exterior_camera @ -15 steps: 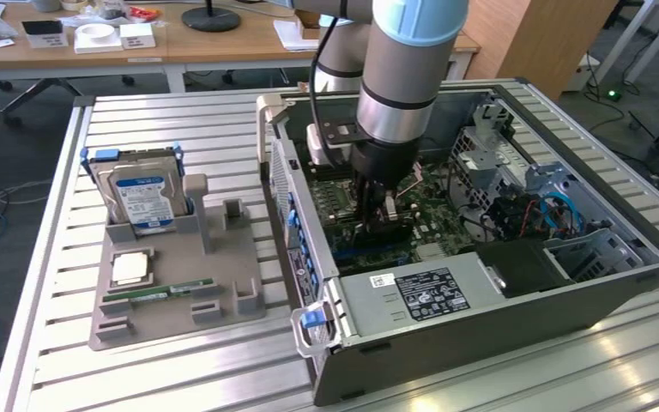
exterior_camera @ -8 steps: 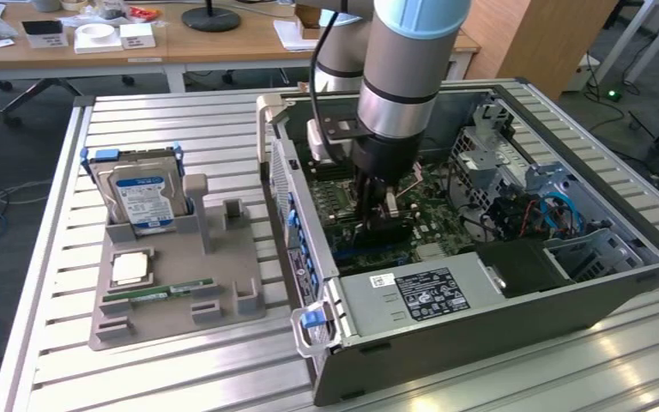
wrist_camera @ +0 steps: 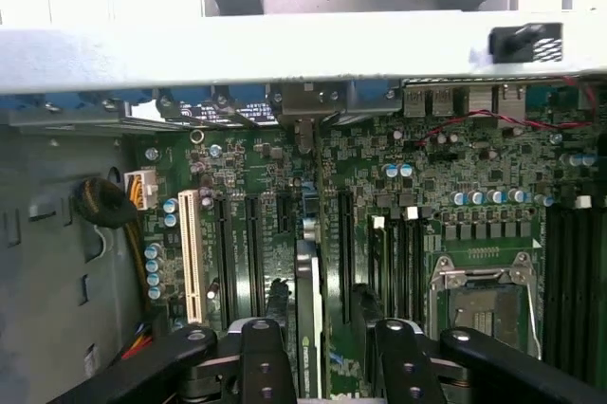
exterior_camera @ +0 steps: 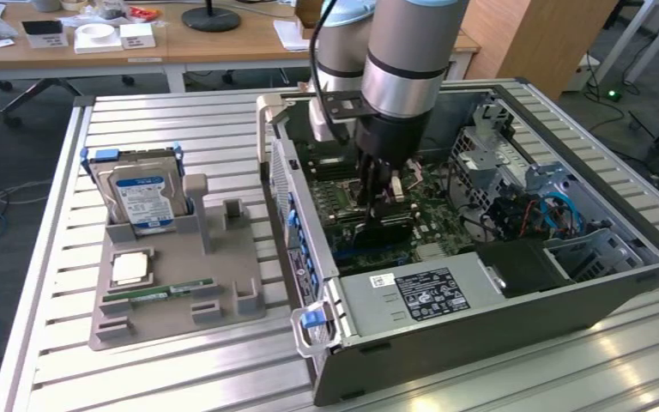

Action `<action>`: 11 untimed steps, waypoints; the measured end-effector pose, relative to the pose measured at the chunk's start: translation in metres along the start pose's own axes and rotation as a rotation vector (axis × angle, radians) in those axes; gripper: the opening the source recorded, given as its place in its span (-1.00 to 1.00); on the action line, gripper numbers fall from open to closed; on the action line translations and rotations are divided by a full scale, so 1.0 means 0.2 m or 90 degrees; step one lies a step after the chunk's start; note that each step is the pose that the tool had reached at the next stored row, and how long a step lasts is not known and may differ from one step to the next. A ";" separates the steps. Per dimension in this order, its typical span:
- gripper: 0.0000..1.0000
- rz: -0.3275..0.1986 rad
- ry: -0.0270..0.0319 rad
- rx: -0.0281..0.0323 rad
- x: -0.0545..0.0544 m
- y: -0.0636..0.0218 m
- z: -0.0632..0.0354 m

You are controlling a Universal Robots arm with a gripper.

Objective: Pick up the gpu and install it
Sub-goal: 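Insert the gpu into the slot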

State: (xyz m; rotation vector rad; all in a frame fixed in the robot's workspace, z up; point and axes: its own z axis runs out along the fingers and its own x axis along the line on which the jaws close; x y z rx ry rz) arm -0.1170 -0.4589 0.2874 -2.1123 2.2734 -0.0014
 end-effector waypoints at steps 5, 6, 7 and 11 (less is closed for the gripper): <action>-0.21 0.000 0.0000 0.0000 0.00 -0.002 -0.064; -0.21 0.000 0.0000 0.0000 0.00 -0.002 -0.076; -0.21 0.000 0.0000 0.0000 0.00 -0.002 -0.086; -0.21 0.000 0.0002 0.0000 0.00 -0.003 -0.125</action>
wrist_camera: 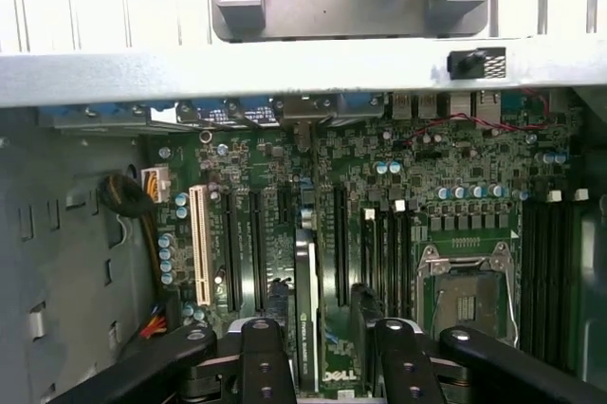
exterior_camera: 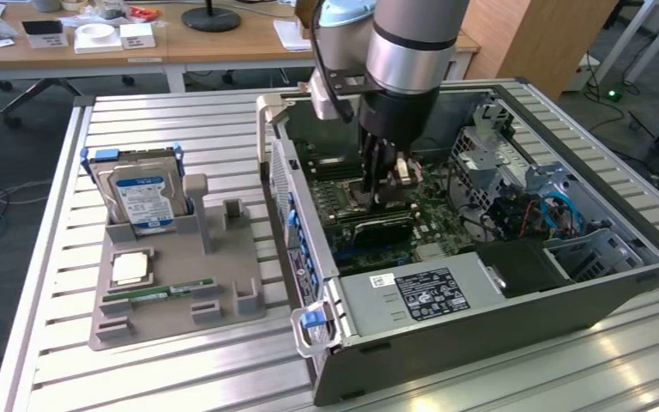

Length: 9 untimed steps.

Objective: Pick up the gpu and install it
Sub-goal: 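Insert the gpu into the slot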

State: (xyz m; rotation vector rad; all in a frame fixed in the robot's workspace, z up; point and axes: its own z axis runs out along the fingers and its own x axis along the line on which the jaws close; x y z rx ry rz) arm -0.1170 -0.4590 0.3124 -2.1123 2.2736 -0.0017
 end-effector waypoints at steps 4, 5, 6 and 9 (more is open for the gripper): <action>-0.21 0.000 0.0002 0.0000 0.00 -0.001 -0.040; -0.21 0.000 0.0002 0.0000 0.00 -0.001 -0.050; -0.21 0.000 0.0003 0.0000 0.00 -0.002 -0.061; -0.21 0.000 0.0005 0.0001 0.00 -0.003 -0.092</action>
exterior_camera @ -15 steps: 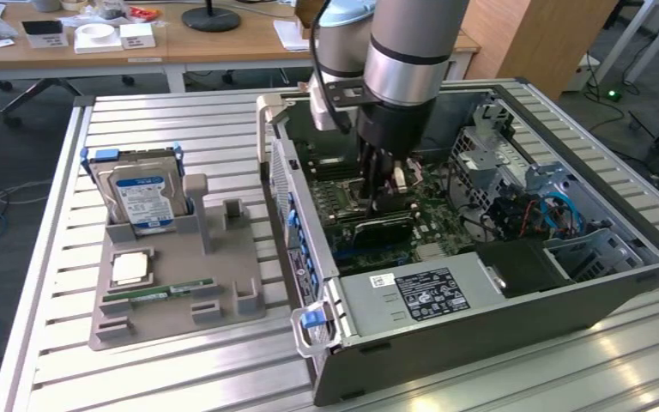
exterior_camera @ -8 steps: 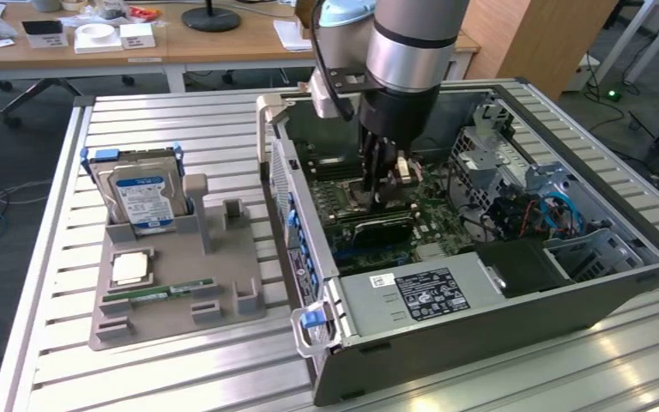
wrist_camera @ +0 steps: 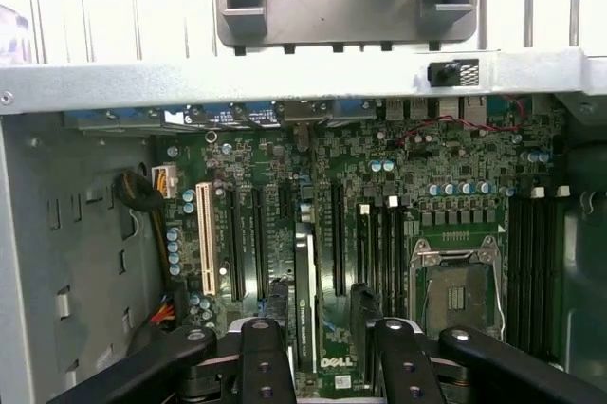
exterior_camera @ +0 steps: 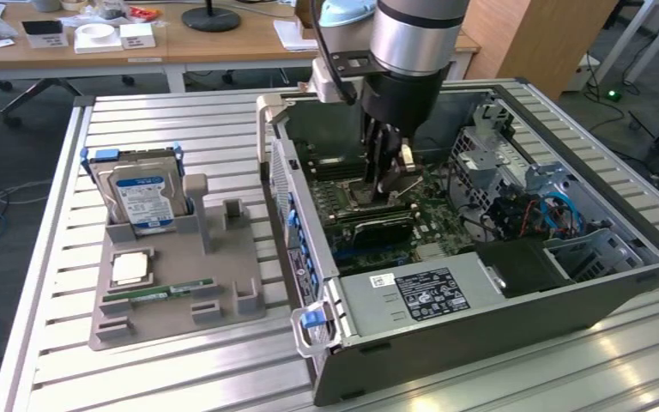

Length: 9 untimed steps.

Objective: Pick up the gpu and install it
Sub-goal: 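Insert the gpu into the slot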

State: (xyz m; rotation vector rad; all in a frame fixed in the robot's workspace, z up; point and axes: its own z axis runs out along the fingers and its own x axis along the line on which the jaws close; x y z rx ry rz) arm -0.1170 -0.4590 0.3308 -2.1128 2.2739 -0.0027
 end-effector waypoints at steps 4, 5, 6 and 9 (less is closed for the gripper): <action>-0.21 0.000 0.0002 0.0001 0.00 -0.001 -0.019; -0.21 0.000 0.0002 0.0001 0.00 -0.001 -0.019; -0.21 0.000 0.0002 0.0001 0.00 -0.001 -0.019; -0.21 0.000 0.0004 0.0000 0.00 -0.002 -0.019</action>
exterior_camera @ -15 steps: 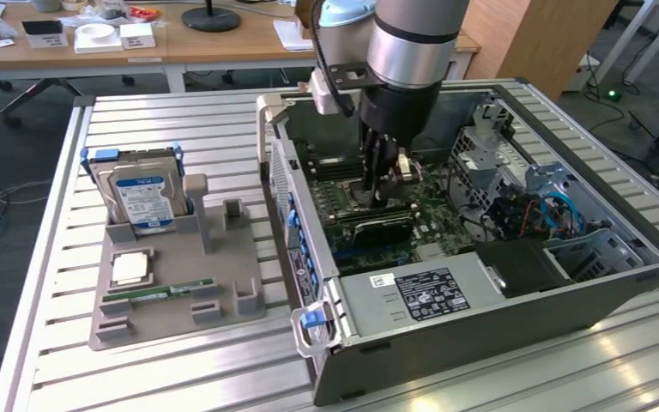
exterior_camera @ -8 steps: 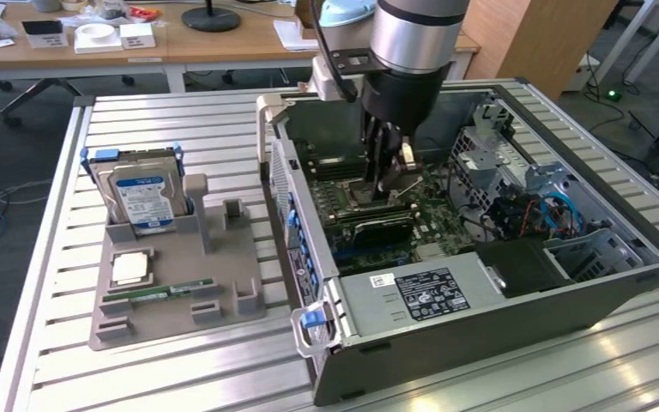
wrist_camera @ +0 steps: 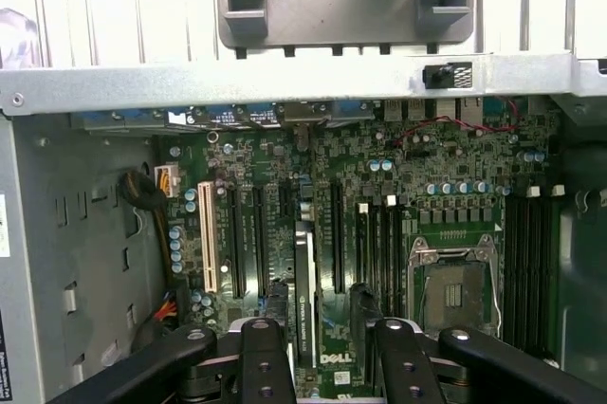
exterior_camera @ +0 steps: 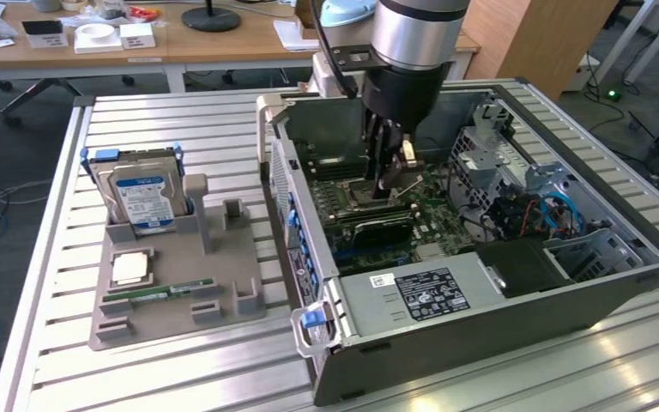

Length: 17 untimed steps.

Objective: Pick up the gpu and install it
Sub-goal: 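Insert the gpu into the slot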

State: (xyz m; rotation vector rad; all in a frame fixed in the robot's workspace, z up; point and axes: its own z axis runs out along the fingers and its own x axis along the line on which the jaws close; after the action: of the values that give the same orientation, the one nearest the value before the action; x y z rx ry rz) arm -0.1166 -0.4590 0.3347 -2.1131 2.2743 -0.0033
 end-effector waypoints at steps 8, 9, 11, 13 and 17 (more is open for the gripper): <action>-0.21 0.000 0.0000 0.0000 0.00 -0.033 -0.004; -0.21 0.000 0.0000 0.0000 0.00 -0.033 -0.007; -0.21 0.000 -0.0002 0.0001 0.00 -0.035 -0.011; -0.21 0.000 0.0000 0.0000 0.00 -0.036 -0.015; -0.21 0.000 -0.0001 0.0000 0.00 -0.037 -0.034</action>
State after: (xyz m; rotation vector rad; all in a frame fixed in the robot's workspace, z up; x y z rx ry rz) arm -0.1094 -0.4588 0.3417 -2.1130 2.2743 -0.0032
